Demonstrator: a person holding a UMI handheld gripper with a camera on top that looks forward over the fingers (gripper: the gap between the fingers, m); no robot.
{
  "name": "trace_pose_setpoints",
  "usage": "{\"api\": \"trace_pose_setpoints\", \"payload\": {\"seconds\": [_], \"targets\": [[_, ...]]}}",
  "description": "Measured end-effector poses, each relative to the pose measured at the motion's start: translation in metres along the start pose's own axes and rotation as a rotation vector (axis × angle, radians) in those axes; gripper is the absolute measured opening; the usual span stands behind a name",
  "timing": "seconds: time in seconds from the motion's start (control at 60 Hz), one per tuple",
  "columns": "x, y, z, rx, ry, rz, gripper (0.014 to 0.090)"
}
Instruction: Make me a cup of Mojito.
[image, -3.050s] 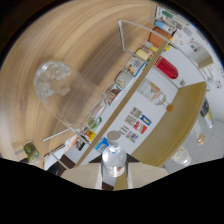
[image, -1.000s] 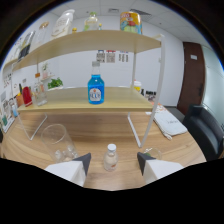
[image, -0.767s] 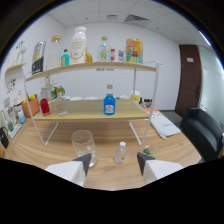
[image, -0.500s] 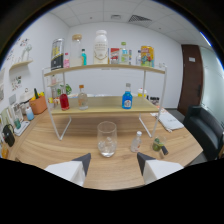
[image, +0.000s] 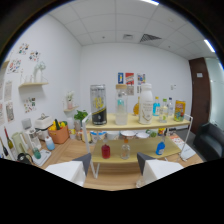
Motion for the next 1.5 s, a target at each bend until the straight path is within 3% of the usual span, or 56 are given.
{"api": "trace_pose_setpoints", "payload": {"seconds": [0.133, 0.283, 0.55, 0.667, 0.75, 0.867, 1.15, 1.5], "targets": [[-0.037, -0.041, 0.027, 0.064, -0.057, -0.025, 0.0863], [-0.059, -0.064, 0.073, 0.074, -0.075, -0.021, 0.0862], [-0.061, -0.096, 0.153, 0.084, -0.041, 0.013, 0.0862], [-0.059, -0.108, 0.177, 0.092, -0.034, 0.009, 0.0830], [-0.057, -0.115, 0.186, 0.107, -0.021, -0.009, 0.0734], [-0.052, -0.122, 0.189, 0.124, -0.007, 0.004, 0.0541], [-0.058, -0.121, 0.186, 0.104, -0.058, -0.001, 0.0517], [-0.052, -0.127, 0.097, 0.174, -0.097, -0.003, 0.0515]]}}
